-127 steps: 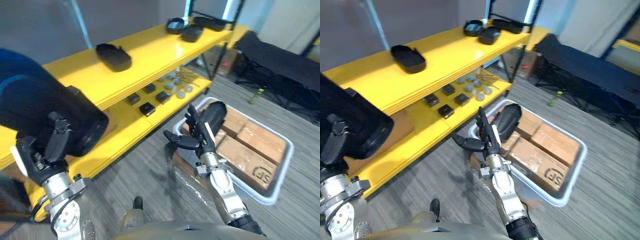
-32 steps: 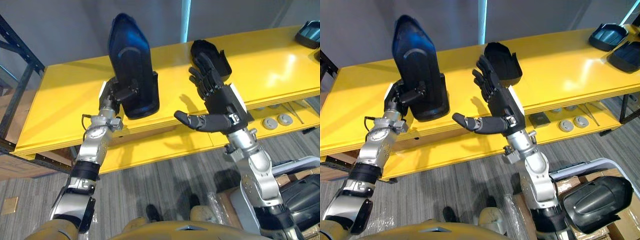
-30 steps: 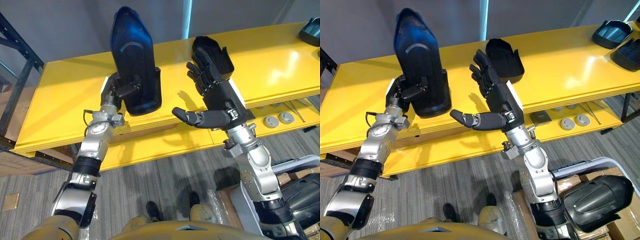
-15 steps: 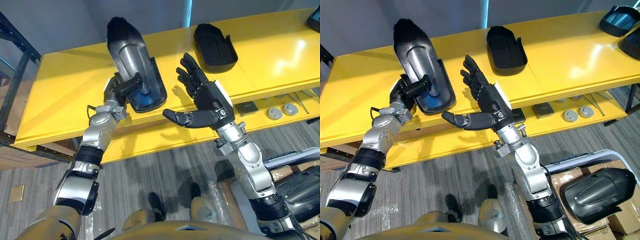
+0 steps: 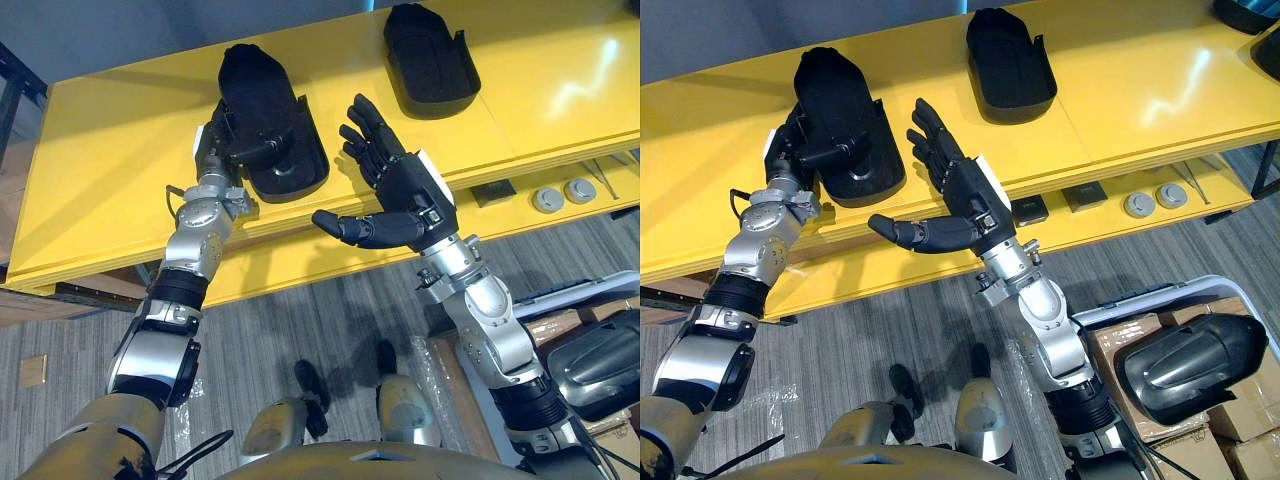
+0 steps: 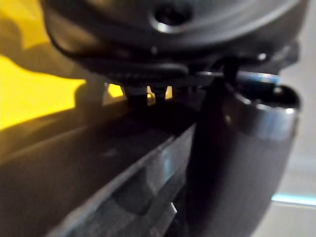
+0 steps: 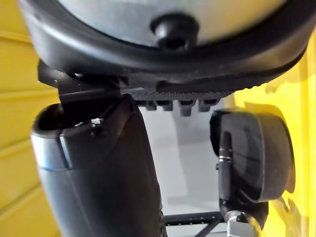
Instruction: Walk over and take three plastic housings, then place them on the shelf
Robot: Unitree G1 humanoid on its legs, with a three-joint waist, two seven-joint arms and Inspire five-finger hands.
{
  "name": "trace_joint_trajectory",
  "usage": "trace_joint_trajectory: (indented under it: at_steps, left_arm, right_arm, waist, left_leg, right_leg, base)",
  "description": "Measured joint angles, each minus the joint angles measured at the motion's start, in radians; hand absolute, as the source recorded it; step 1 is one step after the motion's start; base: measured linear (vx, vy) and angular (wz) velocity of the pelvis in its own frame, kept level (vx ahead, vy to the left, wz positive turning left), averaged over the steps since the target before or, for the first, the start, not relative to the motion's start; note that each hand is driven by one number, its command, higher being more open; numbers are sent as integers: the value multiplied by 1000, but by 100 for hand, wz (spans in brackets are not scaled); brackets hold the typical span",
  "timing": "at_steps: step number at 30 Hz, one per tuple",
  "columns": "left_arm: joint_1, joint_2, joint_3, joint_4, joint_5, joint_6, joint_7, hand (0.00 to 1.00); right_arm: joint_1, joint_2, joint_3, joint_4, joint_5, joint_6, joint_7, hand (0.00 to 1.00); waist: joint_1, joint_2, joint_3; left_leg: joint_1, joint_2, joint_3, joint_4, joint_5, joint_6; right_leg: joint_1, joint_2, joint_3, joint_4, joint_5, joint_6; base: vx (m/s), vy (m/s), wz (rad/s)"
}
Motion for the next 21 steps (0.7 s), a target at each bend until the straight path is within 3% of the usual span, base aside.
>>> trace_joint_trajectory:
  at_steps: [7, 13, 16, 21]
  left_arm:
    - [-54, 0, 4, 40, 79, 85, 124, 100]
    - [-77, 20, 26, 51, 178, 163, 156, 100]
    - [-106, 34, 34, 70, 221, 233, 188, 100]
    - [-115, 37, 41, 79, 329, 279, 196, 100]
  right_arm:
    - [5, 9, 33, -6, 0, 0, -27, 100]
    - [33, 27, 57, -49, 0, 3, -40, 100]
    - [59, 43, 63, -50, 7, 6, -49, 100]
    - [99, 45, 73, -50, 7, 34, -56, 100]
  waist:
    - [-11, 3, 1]
    - [-29, 13, 8]
    - [-31, 20, 11]
    - [-37, 22, 12]
  left_leg:
    - [0, 9, 7, 12, -4, -5]
    - [2, 13, 15, 14, -5, -7]
    - [7, 17, 24, 13, -5, -7]
    - [14, 18, 33, 8, -5, -7]
  right_leg:
    - [-1, 2, 9, 1, -1, -2]
    - [-6, 12, 17, 12, 0, -2]
    - [-7, 17, 26, 14, 0, -2]
    - [-6, 20, 30, 13, 0, -2]
  base:
    - [-15, 0, -5]
    - [-13, -2, -4]
    - [-9, -3, -9]
    - [-5, -1, -4]
